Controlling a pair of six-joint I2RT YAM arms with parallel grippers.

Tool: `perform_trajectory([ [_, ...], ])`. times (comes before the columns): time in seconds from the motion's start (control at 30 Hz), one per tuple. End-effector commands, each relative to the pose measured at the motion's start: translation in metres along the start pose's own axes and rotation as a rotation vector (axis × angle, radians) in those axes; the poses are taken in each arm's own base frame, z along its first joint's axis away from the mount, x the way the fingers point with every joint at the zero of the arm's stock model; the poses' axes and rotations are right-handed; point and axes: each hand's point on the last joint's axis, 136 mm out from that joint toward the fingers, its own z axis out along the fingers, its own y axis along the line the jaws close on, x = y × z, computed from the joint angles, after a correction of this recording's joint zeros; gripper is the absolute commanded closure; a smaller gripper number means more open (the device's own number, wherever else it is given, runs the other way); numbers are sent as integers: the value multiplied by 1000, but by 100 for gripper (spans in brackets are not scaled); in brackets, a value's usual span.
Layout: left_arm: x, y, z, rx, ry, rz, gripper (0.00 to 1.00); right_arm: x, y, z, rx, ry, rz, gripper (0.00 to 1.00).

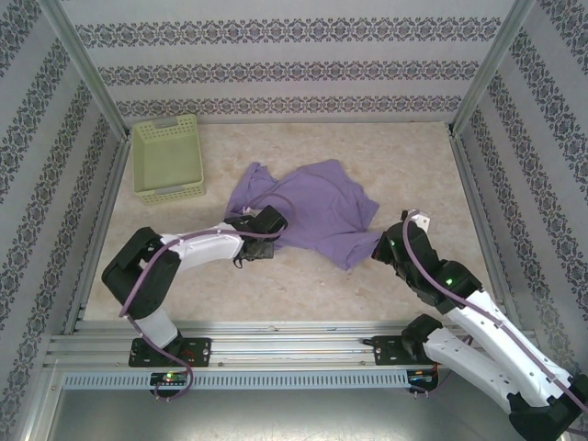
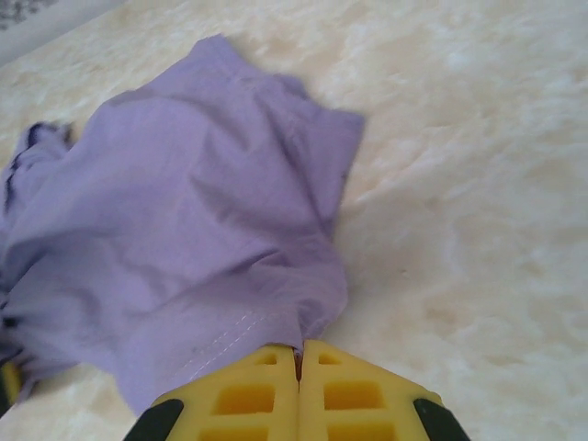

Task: Fold the inside-out t-shirt

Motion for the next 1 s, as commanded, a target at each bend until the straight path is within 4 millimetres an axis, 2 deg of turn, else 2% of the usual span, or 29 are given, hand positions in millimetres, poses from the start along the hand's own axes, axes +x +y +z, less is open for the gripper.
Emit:
perform_trajectory([
  [0.0,-33,-8,-59,164,-119,-3,94,-29,-17,-12,82,-49,24,100],
  [0.07,-61,6,-99,160,-232,8,96,-49,-26,-19,115,-79,44,100],
  [0.13,-88,34,-130,139,-317,-22,99,-73,-40,-31,164,-119,75,100],
  [0.23,-117,82,-159,113,-395,-135,100,-104,-47,-61,174,-198,112,100],
  [0.3,-130,101,-178,101,-457,-175,100,-122,-48,-83,173,-255,122,100],
  [0.33,-136,108,-185,104,-486,-191,100,-128,-48,-94,174,-277,120,100],
  [0.4,-144,107,-191,156,-520,-201,100,-135,-45,-108,160,-306,118,100],
  [0.5,-148,72,-180,328,-472,-154,100,-137,-33,-110,89,-311,128,100],
  [0.53,-147,62,-171,371,-431,-148,100,-134,-28,-104,62,-291,131,100],
  [0.6,-141,54,-151,388,-368,-151,100,-127,-22,-90,29,-243,139,100],
  [0.73,-129,76,-107,251,-271,-188,100,-111,-29,-62,52,-193,151,100],
  [0.8,-124,84,-90,236,-210,-225,100,-110,-35,-56,92,-185,142,100],
  [0.87,-125,91,-81,242,-176,-270,100,-114,-42,-56,136,-189,128,100],
  [0.97,-137,100,-78,269,-184,-326,100,-129,-56,-65,216,-220,118,100],
])
